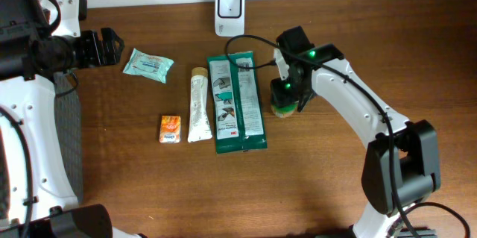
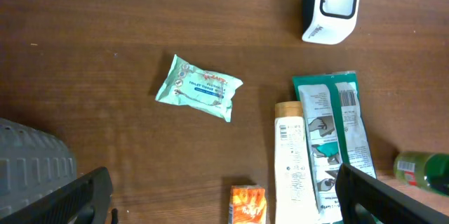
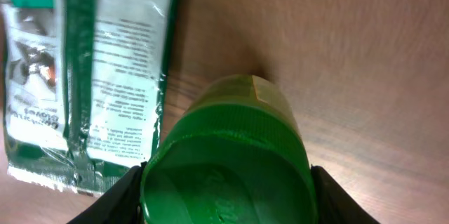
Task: Scan the item barcode
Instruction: 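Lift the jar and hold it under the white scanner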
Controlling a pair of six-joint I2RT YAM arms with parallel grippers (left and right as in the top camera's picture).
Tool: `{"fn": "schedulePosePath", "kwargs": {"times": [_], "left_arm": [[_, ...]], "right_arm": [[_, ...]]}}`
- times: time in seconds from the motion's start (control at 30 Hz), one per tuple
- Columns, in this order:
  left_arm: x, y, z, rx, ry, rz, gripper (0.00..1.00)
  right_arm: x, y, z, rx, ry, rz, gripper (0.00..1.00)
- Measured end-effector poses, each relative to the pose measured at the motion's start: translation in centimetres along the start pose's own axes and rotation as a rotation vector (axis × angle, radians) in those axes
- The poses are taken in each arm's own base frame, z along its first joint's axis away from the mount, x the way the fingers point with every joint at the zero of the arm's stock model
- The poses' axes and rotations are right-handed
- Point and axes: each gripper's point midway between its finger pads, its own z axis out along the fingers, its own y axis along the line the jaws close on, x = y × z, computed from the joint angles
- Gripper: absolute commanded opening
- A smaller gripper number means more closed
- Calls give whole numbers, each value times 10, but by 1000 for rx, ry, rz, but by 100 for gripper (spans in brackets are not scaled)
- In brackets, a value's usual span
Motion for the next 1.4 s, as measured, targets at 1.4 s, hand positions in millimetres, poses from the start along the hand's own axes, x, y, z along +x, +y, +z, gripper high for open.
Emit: {"fn": "schedulePosePath", "kwargs": {"times": [1.4], "left_arm": [[0, 0, 0, 0, 0, 0, 99]], "right_arm": [[-162, 68, -78, 59, -629, -541, 26]]}}
